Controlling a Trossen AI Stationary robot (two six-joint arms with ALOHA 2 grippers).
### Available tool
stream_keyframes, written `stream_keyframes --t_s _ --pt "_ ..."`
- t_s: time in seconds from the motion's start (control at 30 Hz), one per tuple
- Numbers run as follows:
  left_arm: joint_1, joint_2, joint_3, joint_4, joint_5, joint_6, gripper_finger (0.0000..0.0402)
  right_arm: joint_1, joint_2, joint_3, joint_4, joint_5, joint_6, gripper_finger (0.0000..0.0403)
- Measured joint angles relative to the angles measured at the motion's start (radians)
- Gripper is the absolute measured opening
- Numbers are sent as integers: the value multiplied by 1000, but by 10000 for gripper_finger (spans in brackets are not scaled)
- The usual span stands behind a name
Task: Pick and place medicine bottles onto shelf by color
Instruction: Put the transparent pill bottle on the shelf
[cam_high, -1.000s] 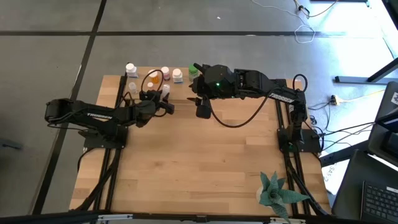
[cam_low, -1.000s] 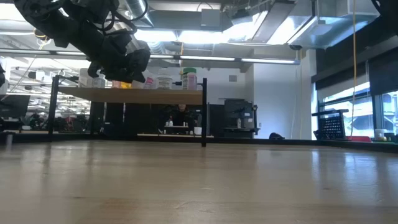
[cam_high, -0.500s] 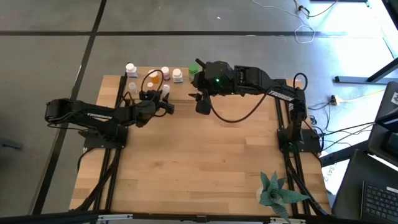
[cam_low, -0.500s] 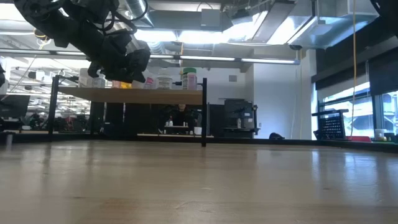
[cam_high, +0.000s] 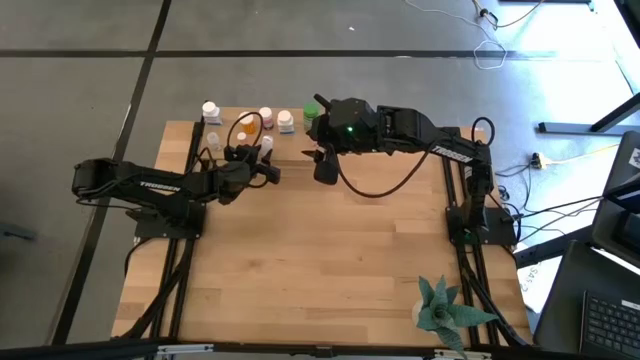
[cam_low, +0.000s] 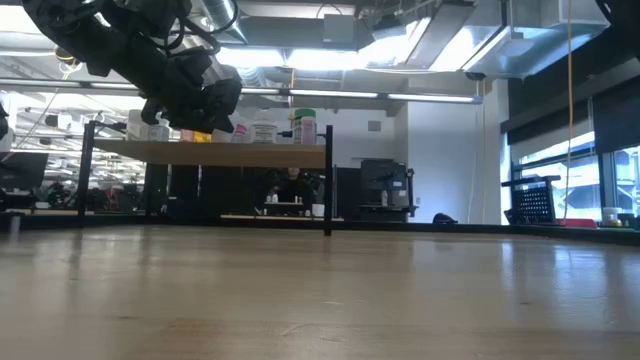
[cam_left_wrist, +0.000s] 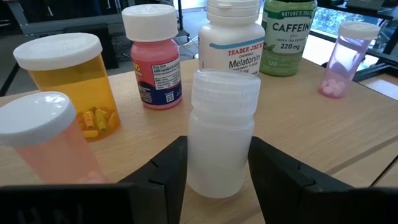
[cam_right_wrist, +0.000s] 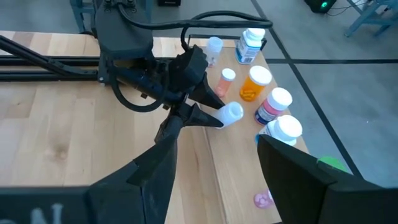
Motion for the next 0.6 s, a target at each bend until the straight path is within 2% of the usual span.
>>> stream_keyframes --t_s 0.33,0.47,0.6 --pt "0 0 0 -3 0 6 148 0 0 0 0 0 0 226" --pt "5 0 0 -6 -29 -48 148 0 0 0 0 0 0 226" --pt "16 0 0 -5 -9 -47 148 0 0 0 0 0 0 226"
